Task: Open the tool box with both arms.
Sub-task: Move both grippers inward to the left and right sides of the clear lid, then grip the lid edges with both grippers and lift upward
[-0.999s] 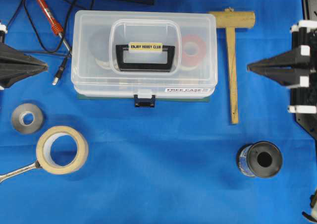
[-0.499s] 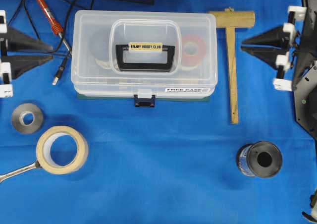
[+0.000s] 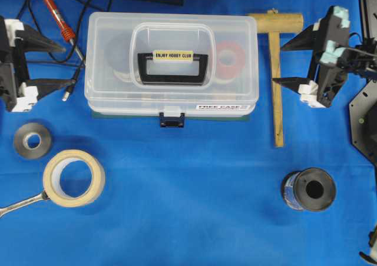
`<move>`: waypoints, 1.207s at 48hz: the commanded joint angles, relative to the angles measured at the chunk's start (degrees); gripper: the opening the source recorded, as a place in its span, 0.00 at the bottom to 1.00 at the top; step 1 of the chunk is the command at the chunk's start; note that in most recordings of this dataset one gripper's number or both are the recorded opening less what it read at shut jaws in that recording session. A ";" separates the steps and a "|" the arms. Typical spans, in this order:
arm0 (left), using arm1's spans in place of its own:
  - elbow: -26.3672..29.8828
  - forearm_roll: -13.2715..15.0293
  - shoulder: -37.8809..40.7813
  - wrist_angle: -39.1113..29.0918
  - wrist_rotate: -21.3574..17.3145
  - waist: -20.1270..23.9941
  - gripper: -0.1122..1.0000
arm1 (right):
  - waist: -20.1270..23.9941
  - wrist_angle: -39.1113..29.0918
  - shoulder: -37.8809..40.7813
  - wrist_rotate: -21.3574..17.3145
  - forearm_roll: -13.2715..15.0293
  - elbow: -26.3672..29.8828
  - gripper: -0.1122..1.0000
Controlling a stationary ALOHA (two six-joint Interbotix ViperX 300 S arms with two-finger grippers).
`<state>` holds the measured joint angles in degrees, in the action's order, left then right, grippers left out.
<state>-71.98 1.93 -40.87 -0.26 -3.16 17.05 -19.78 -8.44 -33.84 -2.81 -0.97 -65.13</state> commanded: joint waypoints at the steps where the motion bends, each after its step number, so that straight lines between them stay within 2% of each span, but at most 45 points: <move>1: 1.05 0.09 2.02 2.64 0.09 0.18 0.91 | -0.18 1.93 1.32 -0.09 0.09 1.85 0.88; 30: 3.60 0.18 9.23 12.30 -0.26 0.18 0.91 | 0.53 9.05 7.73 -0.09 0.09 5.36 0.88; 58: 4.39 0.09 8.70 12.66 -0.70 0.18 0.91 | 0.62 8.96 6.86 -0.09 0.09 7.29 0.88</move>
<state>-70.31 1.93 -31.11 10.99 -3.96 17.49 -19.42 -0.44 -26.02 -2.72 -0.70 -61.00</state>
